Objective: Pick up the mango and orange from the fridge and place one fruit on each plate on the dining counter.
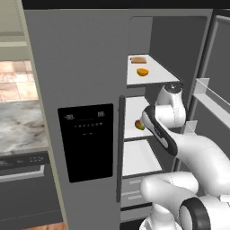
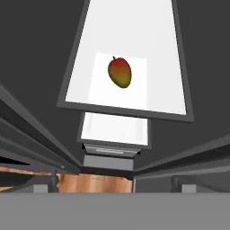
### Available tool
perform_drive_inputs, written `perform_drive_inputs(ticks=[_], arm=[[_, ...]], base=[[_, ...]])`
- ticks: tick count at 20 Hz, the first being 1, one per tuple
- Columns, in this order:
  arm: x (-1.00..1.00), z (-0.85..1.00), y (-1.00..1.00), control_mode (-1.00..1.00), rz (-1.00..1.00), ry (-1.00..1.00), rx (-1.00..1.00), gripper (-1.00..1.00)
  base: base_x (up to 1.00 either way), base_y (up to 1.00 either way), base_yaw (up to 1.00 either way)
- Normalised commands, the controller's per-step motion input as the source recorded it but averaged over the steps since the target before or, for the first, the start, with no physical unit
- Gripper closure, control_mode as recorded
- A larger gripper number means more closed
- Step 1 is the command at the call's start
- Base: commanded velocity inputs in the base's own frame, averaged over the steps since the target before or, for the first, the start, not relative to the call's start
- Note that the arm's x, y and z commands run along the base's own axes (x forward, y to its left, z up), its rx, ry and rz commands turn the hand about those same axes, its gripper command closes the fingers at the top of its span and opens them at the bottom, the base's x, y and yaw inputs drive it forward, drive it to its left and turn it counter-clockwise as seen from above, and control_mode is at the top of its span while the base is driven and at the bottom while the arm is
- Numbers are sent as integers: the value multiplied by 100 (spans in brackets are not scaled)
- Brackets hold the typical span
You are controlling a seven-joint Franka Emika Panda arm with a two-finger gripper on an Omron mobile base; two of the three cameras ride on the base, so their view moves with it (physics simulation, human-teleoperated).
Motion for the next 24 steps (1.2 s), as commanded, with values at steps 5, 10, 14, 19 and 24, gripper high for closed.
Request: perform_drive_inputs(ticks=[5, 10, 14, 19, 24], arm=[[13, -16, 0, -100, 3, 0, 0, -100], [18, -20, 0, -100, 4, 0, 0, -100], [24, -17, 0, -100, 3, 0, 0, -100], [23, -11, 0, -100, 1, 0, 0, -100], [27, -14, -1, -100, 0, 0, 0, -100]], base=[[0, 0, 0], [0, 0, 0], [0, 0, 0], [0, 0, 0], [0, 0, 0]])
